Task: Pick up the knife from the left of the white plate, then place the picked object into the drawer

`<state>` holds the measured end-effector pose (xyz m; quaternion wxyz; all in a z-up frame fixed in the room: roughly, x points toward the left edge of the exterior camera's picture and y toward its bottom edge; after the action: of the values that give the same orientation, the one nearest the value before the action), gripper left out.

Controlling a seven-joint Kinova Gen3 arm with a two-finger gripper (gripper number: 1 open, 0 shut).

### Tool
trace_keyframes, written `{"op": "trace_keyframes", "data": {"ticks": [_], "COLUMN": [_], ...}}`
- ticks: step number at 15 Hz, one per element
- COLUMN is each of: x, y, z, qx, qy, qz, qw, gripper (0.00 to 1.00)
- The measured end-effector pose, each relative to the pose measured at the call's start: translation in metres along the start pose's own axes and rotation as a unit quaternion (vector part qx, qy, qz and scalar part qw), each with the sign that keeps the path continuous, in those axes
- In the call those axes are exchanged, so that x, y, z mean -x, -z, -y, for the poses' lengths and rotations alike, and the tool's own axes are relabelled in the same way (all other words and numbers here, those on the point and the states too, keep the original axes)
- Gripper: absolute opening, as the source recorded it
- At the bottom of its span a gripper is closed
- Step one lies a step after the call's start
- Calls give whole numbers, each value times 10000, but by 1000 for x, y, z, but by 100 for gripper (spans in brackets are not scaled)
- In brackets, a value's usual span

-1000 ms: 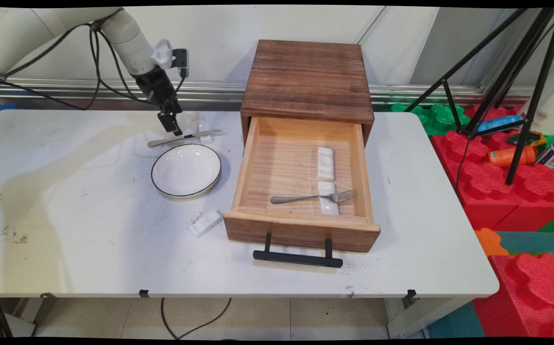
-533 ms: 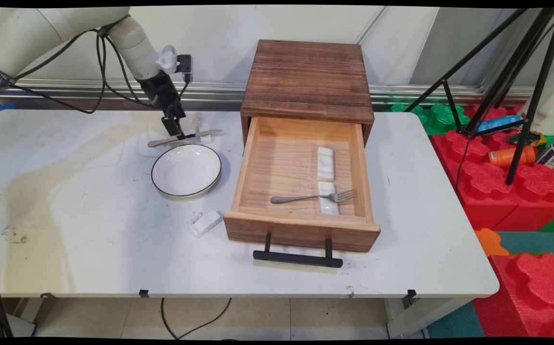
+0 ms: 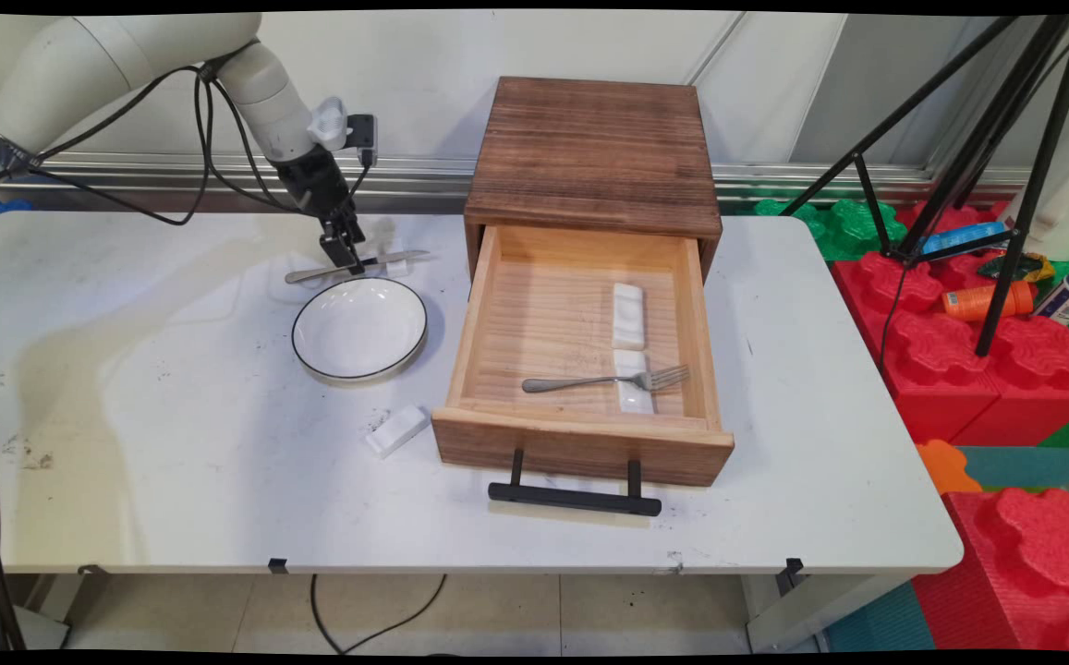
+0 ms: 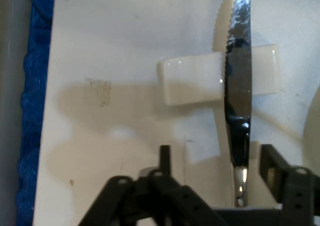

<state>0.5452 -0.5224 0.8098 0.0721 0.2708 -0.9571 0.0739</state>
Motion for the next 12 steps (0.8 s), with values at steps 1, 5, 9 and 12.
{"op": "trace_keyframes", "data": {"ticks": [1, 5, 9, 12], "x": [0, 0, 2, 6], "y": [-1, -3, 0, 9], "z": [-1, -3, -6, -9], "qx": [5, 15, -2, -115], "qy": [-5, -2, 53, 218], "qz": [-8, -39, -78, -135], "qw": [10000, 10000, 10000, 9996], "gripper": [0, 0, 0, 0]}}
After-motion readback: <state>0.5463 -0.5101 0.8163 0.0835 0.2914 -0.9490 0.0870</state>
